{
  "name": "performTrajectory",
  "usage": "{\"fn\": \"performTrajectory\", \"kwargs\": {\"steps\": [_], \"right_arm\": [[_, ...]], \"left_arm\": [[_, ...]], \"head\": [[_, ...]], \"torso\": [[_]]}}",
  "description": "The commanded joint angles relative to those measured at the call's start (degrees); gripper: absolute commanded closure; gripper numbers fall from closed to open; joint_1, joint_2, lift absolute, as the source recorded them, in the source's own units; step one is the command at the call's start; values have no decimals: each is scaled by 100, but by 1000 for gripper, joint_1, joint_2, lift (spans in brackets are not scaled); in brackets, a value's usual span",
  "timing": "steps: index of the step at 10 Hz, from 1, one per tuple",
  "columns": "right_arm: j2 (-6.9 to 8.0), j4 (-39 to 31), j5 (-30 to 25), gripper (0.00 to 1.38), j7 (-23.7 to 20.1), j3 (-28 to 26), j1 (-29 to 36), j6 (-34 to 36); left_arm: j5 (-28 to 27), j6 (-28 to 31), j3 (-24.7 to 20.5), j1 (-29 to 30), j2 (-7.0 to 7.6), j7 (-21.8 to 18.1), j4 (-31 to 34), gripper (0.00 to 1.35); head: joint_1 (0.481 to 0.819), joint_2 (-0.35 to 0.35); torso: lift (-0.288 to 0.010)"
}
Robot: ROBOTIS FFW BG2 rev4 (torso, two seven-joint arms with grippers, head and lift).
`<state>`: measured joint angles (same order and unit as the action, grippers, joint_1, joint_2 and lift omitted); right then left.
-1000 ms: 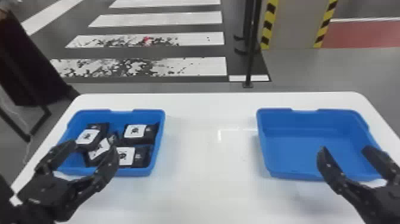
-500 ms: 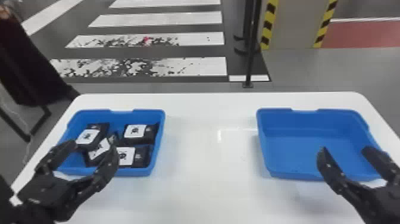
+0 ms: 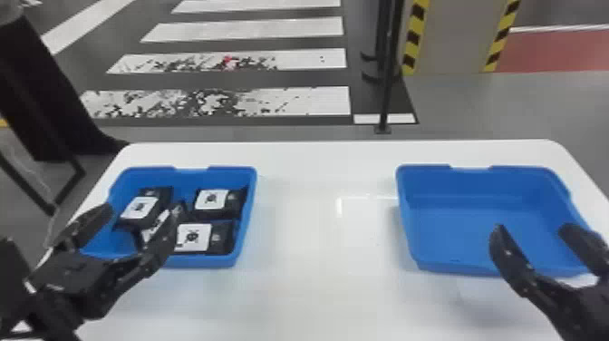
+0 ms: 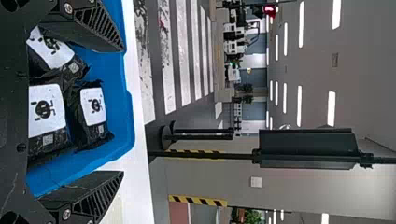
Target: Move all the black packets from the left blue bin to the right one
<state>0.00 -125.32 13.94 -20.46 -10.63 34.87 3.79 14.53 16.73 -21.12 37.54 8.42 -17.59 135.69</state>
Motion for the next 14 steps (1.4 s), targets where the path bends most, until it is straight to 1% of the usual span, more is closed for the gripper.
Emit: {"fn": "performTrajectory", "kwargs": {"steps": [1,2,4,6,9,12,14], "right_arm": [[5,9,0,96,-2,0,0,0],[5,9,0,96,-2,0,14,0],[5,9,11,96,-2,0,42,0],[5,9,11,94,-11,11,42,0],[5,9,23,96,-11,11,42,0],[5,9,23,96,-20,11,56,0],[5,9,34,96,-28,11,56,0]], "left_arm": [[-71,394,-25,-281,98,1,-34,128],[-117,675,-25,-464,142,1,-105,137],[-151,1491,-2,-871,203,-17,-217,140],[-219,1927,135,-1223,318,-17,-414,140],[-276,2743,226,-1659,388,-52,-723,176],[-356,3375,501,-2193,546,-105,-1089,183],[-528,4149,478,-2503,529,-96,-1173,183]], "head": [[695,110],[695,113],[695,121],[695,127],[695,126],[695,119],[695,116]], "torso": [[-185],[-185],[-185],[-185],[-185],[-185],[-185]]}}
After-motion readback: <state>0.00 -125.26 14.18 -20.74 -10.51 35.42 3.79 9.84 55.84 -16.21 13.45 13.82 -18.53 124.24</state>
